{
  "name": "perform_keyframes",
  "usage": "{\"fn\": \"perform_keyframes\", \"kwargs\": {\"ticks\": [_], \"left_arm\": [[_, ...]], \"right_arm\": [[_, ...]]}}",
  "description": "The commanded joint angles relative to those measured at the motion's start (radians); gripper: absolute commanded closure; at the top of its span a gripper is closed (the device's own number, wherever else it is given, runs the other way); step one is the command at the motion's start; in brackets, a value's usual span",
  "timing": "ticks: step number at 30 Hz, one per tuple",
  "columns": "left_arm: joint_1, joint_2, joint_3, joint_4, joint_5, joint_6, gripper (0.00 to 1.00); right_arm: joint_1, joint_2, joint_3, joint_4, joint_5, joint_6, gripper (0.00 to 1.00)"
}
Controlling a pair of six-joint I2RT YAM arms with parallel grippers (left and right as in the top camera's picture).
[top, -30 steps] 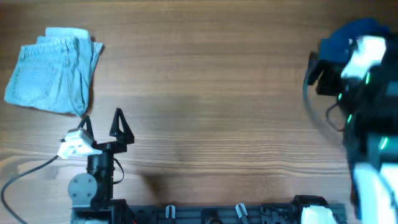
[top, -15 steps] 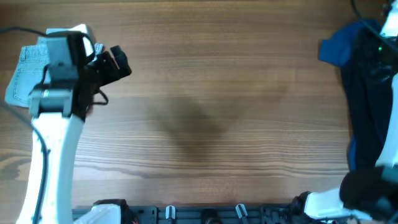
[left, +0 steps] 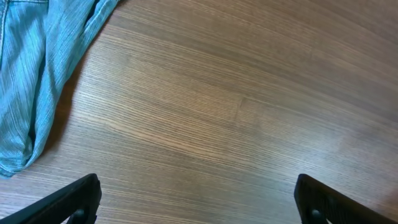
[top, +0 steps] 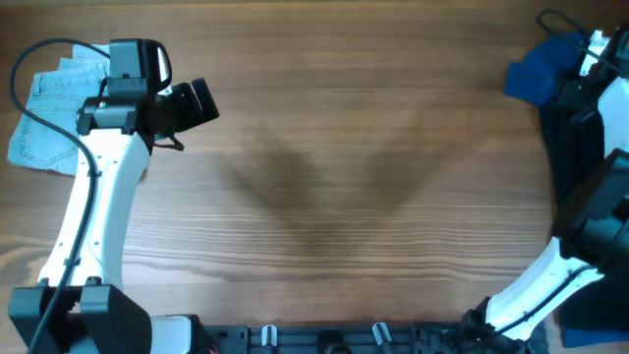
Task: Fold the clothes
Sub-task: 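Grasp the black shorts from the pile with the right gripper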
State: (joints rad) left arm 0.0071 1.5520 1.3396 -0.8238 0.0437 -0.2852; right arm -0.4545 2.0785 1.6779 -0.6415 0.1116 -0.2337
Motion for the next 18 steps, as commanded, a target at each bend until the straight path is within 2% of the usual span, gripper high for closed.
{"fn": "perform_keyframes", "kwargs": {"ticks": [1, 6, 10, 13, 15, 16, 18], "left_arm": [[-0.005, 0.005, 0.014, 0.000, 0.012, 0.016, 0.00], [-0.005, 0.005, 0.014, 0.000, 0.012, 0.016, 0.00], [-0.005, 0.005, 0.014, 0.000, 0.012, 0.016, 0.00], [-0.005, 0.005, 0.014, 0.000, 0.012, 0.016, 0.00], [-0.005, 0.005, 0.014, 0.000, 0.012, 0.016, 0.00], [-0.005, 0.005, 0.014, 0.000, 0.012, 0.016, 0.00], [-0.005, 0.005, 0.014, 0.000, 0.012, 0.016, 0.00]], "right_arm": [[-0.006, 0.063, 0.012, 0.055, 0.031, -0.010, 0.32], [-0.016, 0.124, 0.009, 0.117, 0.033, -0.030, 0.33], [-0.018, 0.129, 0.009, 0.121, 0.072, -0.028, 0.43], [-0.031, 0.147, 0.009, 0.117, 0.102, -0.028, 0.38], [-0.034, 0.148, 0.009, 0.117, 0.102, -0.028, 0.38], [-0.034, 0.148, 0.009, 0.117, 0.102, -0.028, 0.42], [-0.034, 0.148, 0.009, 0.117, 0.102, -0.027, 0.58]]}}
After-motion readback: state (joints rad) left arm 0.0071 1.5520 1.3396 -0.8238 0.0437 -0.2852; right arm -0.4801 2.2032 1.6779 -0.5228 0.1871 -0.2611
